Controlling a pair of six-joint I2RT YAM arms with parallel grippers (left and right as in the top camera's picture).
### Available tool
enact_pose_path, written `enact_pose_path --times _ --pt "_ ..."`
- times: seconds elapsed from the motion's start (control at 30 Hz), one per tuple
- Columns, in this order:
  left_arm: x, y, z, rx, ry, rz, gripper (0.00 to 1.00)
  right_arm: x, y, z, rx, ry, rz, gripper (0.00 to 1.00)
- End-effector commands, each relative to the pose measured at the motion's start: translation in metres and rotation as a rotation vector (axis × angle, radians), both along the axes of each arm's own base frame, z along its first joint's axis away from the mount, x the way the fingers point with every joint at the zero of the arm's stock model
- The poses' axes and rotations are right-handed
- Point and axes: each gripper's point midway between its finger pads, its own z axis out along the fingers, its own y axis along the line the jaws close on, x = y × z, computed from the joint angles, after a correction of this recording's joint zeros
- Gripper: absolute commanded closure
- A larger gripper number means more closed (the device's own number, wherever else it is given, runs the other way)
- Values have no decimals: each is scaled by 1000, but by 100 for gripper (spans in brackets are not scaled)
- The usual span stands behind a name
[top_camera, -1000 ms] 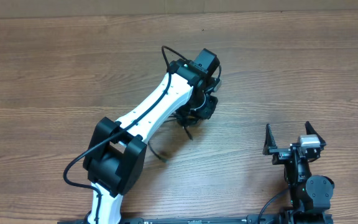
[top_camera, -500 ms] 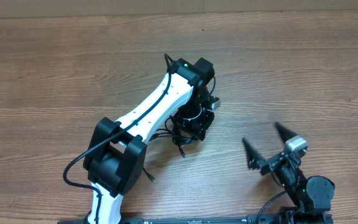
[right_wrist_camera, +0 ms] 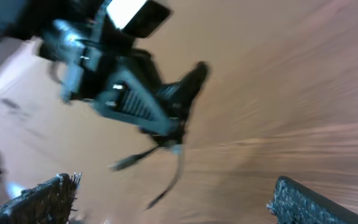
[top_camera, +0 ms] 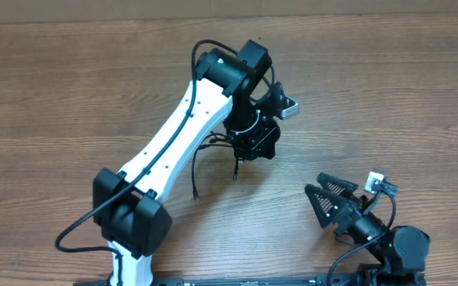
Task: Untangle cables
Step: 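Move the right gripper up toward the cables held by the left gripper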
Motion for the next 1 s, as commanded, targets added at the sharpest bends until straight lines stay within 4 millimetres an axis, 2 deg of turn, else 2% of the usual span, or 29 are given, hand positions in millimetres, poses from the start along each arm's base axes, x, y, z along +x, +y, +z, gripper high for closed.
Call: enact_pose_path --times 0.0,0.03,0.07,0.17,0.23,0.33,0.37,0.4,0.47,0.5,0.6,0.63,0.73,0.8,0.87,0.97 --pt "-6 -11 30 -153 -58 -104 96 -37 21 46 27 -127 201 0" --pt "-10 -15 35 -202 -53 -134 96 -46 25 52 10 -177 244 0" --pt "-13 -19 39 -245 -52 -162 96 -46 24 55 11 -191 233 0" --pt "-22 -29 53 -360 -29 -207 96 -20 5 57 37 -185 53 0" --pt "-23 -30 56 -372 -14 -198 96 -2 -9 49 47 -136 -63 0" --pt "-14 -31 56 -337 54 -67 96 25 -32 18 47 15 -238 0" --pt "-6 -32 58 -323 94 22 96 34 -41 2 44 93 -300 3" --pt "17 -38 61 -295 188 248 96 41 -45 -21 61 219 -324 5" --pt "35 -43 63 -267 256 435 96 42 -40 -33 94 307 -297 4" --pt "44 -43 60 -233 282 537 96 40 -35 -38 92 339 -265 0" --pt "66 -24 29 8 308 987 96 35 -22 -49 85 404 -174 0" --pt "65 -18 23 57 302 1056 96 33 -19 -51 84 413 -159 0" --pt "45 6 1 295 355 1438 95 32 -18 -52 82 418 -146 0" --pt "38 16 -5 367 322 1612 93 32 -18 -52 69 408 -145 0" --pt "38 17 -8 373 271 1683 92 32 -18 -53 56 403 -145 0" --pt "51 14 -21 330 117 1726 92 31 -19 -60 -4 387 -153 0"
